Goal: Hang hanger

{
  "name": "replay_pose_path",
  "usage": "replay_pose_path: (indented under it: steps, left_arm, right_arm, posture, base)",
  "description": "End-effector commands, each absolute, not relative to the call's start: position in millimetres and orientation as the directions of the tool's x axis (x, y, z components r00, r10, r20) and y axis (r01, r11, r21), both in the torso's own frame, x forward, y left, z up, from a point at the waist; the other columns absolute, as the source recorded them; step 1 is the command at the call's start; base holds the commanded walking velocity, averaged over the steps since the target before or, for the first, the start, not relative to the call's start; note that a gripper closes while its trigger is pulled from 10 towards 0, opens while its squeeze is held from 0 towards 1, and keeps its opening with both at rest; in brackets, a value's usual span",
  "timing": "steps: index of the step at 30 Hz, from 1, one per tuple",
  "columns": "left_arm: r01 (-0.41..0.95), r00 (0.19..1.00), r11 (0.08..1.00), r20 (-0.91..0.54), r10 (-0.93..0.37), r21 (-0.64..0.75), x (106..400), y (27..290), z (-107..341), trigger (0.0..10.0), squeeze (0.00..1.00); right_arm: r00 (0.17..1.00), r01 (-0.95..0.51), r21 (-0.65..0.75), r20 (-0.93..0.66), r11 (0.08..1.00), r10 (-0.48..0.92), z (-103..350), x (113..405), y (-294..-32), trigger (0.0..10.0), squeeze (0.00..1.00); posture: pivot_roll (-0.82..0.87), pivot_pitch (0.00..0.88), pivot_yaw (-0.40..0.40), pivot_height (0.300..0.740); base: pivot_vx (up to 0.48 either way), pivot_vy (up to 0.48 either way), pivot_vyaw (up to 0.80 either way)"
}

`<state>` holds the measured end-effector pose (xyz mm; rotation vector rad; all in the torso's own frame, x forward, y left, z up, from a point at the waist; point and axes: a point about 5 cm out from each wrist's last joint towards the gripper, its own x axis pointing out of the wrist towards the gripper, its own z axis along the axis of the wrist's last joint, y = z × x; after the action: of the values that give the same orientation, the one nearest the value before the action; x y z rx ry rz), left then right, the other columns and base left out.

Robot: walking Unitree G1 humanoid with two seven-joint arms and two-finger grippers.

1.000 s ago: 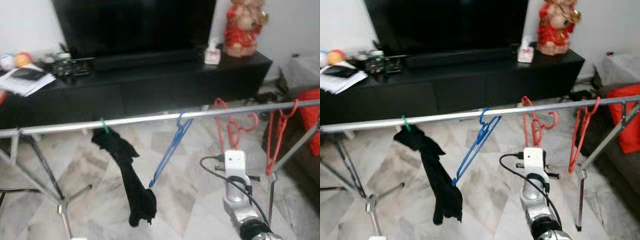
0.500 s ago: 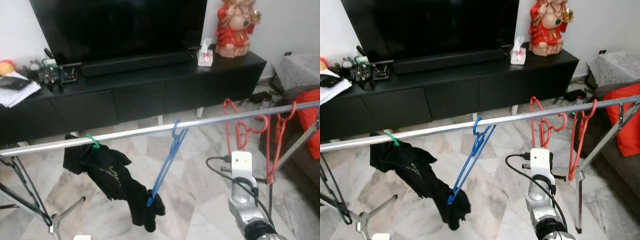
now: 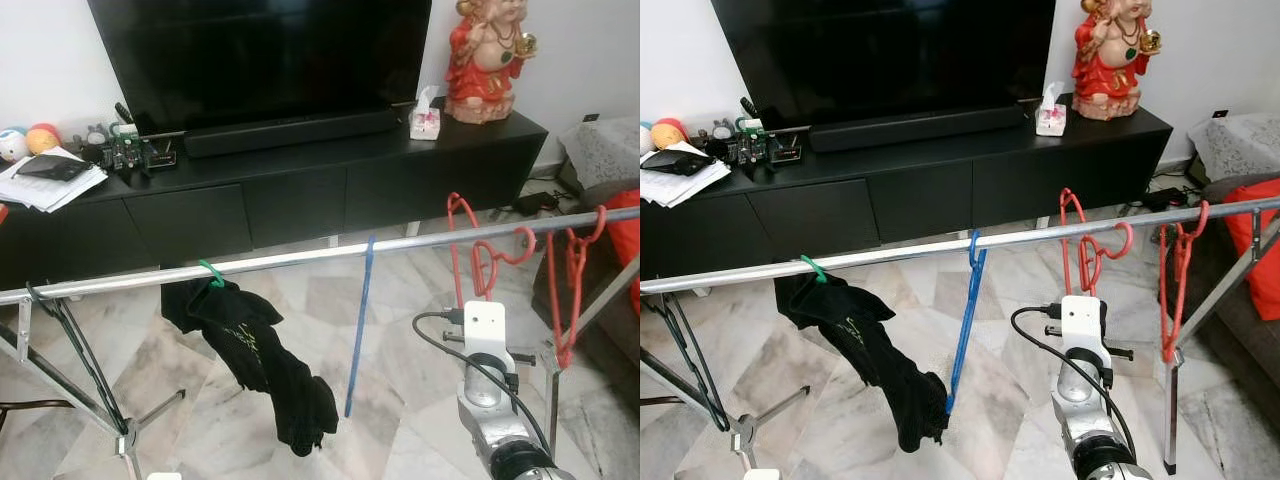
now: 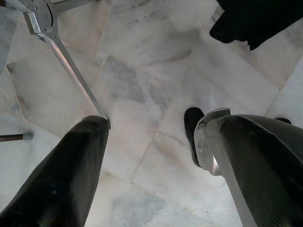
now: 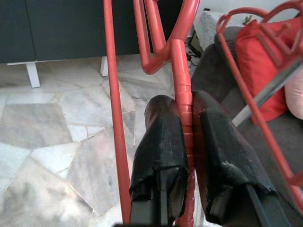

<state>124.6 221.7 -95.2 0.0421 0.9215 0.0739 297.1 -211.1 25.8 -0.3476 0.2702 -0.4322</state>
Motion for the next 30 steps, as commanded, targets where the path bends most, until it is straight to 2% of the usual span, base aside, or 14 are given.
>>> replay_pose_path:
  steps: [1,11,21,30]
  left_arm:
    - [-0.04,0.587,0.997,-0.806,0.081,0.071,120.4,220.9,-97.1,10.0,0.0]
    - [-0.039,0.59,0.997,-0.804,0.079,0.069,121.4,220.7,-96.7,10.0,0.0]
    - [-0.037,0.589,0.997,-0.804,0.077,0.069,121.4,221.3,-96.6,10.0,0.0]
    - [-0.037,0.587,0.997,-0.806,0.077,0.068,121.5,221.1,-96.8,10.0,0.0]
  right_arm:
    - [0.886,0.344,-0.372,-0.175,0.862,-0.43,31.7,303.9,-208.6,10.0,0.0]
    - [0.895,0.311,-0.36,-0.2,0.88,-0.398,37.7,312.3,-214.8,10.0,0.0]
    - [0.909,0.212,-0.354,-0.272,0.911,-0.317,32.2,314.9,-205.7,10.0,0.0]
    - [0.906,0.197,-0.36,-0.288,0.912,-0.309,31.1,315.0,-206.0,10.0,0.0]
  posture:
    - [-0.08,0.0,0.036,0.74]
    - [-0.08,0.0,0.036,0.74]
    - [-0.08,0.0,0.037,0.74]
    - [-0.09,0.0,0.036,0.74]
  base:
    - [0.0,0.0,0.0]
    - [0.0,0.0,0.0]
    - [0.0,0.0,0.0]
    - [0.0,0.0,0.0]
